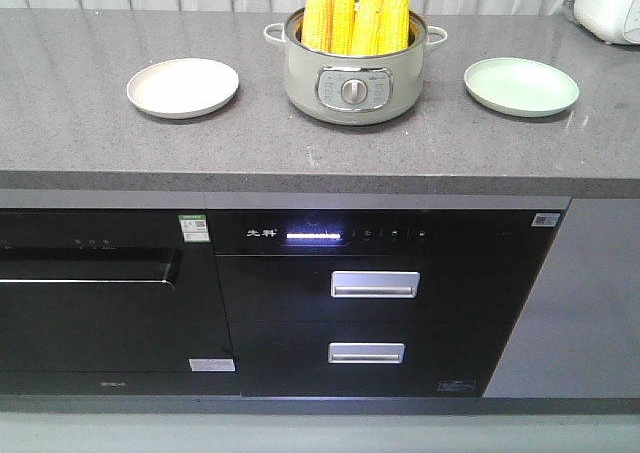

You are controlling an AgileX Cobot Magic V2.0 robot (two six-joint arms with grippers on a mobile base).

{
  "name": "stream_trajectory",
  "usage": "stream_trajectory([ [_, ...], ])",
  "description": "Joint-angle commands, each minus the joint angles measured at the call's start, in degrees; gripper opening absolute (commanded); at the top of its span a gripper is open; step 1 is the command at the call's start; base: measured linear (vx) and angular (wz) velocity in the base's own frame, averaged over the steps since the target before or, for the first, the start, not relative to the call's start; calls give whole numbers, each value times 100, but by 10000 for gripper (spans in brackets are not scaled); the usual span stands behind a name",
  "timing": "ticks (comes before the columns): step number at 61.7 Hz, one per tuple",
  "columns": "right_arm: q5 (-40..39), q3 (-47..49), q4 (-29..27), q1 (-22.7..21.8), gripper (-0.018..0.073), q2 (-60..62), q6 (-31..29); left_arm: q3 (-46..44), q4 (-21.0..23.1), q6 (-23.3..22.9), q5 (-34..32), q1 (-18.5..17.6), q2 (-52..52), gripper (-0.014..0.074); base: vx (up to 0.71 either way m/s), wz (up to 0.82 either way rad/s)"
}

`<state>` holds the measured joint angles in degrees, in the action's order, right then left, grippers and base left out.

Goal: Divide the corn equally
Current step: 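Drive closer and center the base on the corn pot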

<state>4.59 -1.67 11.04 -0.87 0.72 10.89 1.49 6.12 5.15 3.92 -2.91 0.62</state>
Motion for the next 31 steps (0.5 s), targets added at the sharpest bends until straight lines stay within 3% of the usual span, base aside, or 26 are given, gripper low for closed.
stream_trajectory([
  [1, -459, -38, 36, -25, -6, -14, -4, 86, 13, -35, -392, -37, 94, -6, 11, -1],
  [31, -459, -38, 36, -25, -6, -14, -4, 86, 13, -35, -392, -37, 94, -6, 10, -1],
])
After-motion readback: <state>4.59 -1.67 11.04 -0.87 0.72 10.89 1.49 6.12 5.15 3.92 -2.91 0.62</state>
